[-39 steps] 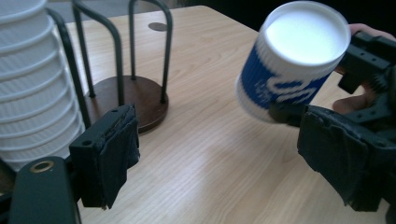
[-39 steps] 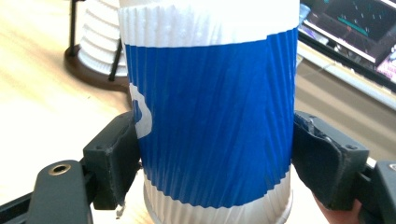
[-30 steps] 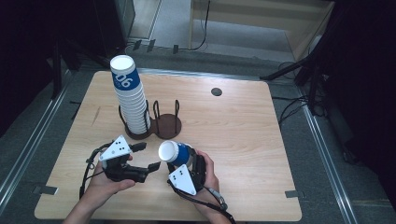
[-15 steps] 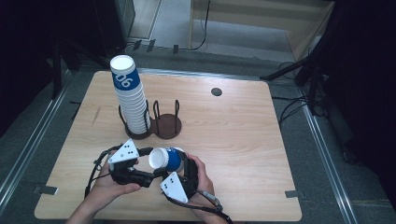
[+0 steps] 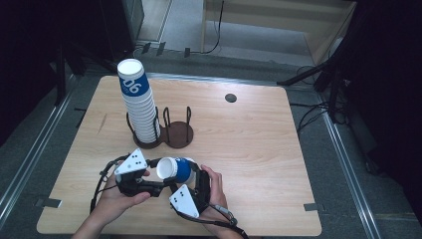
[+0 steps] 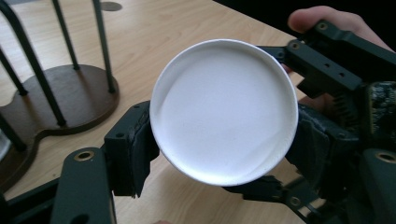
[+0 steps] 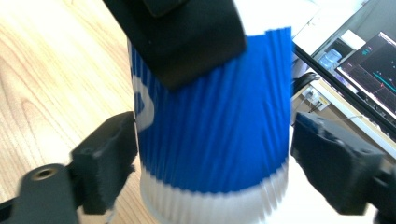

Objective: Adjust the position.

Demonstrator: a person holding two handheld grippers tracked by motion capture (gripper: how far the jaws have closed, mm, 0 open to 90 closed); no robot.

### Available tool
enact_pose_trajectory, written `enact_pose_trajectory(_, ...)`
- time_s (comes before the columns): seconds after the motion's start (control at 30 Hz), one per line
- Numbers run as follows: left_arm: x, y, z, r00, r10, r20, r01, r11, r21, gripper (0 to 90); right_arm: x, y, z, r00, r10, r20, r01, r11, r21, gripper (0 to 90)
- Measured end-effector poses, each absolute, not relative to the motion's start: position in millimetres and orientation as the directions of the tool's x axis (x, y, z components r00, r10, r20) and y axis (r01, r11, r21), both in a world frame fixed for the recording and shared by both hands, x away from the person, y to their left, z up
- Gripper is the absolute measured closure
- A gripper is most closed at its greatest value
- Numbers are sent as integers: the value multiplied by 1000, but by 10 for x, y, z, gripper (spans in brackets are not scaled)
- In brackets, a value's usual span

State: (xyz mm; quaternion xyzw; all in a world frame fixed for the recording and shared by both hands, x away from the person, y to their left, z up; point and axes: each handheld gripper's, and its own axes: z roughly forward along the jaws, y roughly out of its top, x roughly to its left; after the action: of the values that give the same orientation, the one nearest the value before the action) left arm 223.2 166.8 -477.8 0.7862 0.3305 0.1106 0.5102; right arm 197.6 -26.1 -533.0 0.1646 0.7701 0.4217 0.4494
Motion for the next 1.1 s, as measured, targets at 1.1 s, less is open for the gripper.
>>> enact_pose_trajectory(1.1,2327,1975,-4804,663,714,-225,325,-3,946,293,2056,-518,-5110,-610,737,-292,47,402,915,8)
